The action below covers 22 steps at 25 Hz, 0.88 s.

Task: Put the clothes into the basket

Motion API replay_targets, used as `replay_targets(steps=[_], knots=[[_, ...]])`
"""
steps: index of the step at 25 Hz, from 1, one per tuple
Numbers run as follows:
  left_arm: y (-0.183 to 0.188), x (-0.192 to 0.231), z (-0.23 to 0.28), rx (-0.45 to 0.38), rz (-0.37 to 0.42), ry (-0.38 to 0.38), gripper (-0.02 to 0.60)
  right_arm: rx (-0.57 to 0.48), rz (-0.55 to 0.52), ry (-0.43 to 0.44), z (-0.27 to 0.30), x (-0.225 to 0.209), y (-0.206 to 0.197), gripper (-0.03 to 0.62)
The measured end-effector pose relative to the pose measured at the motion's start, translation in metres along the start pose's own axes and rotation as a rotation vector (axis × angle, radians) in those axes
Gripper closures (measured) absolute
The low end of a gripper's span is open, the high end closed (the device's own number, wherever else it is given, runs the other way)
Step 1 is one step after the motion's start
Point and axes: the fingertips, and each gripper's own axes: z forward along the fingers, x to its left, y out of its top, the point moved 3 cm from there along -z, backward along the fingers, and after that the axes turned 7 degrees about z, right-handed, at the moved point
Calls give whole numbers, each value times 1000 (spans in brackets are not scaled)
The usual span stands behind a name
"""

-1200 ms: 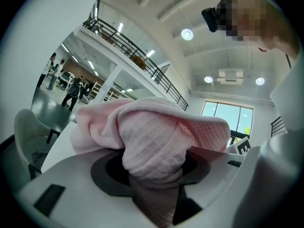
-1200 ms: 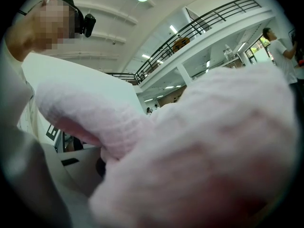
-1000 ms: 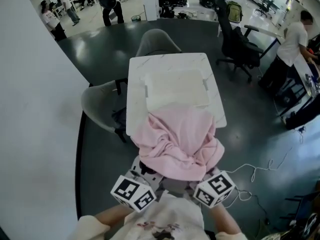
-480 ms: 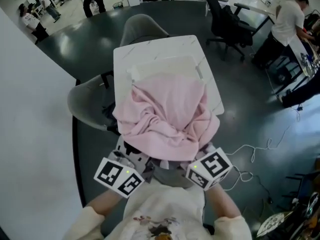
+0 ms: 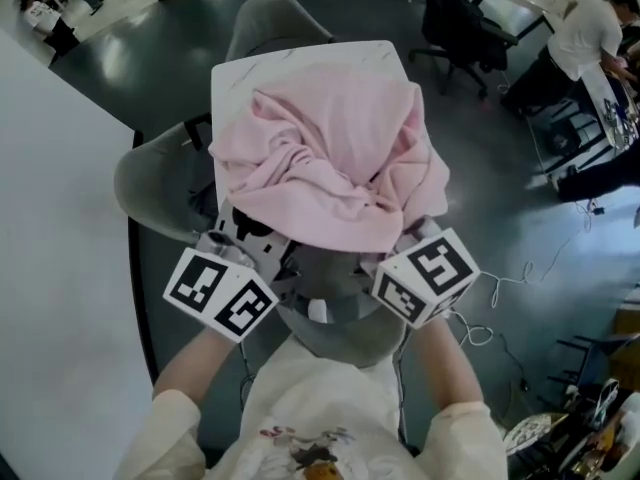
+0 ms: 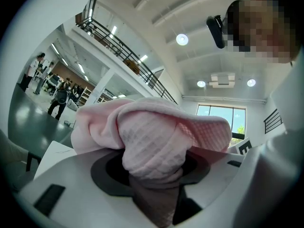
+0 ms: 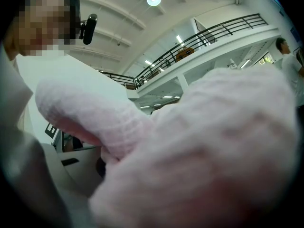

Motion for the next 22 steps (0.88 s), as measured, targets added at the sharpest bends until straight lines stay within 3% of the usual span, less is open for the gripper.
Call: replay_targets(steps=[11, 22], knots=[[3, 55, 25, 27, -39, -5, 347, 36, 17, -21, 55, -22, 3, 433], [-44, 79, 66, 66, -58, 20, 347, 81, 54, -31, 72, -80, -27, 433]])
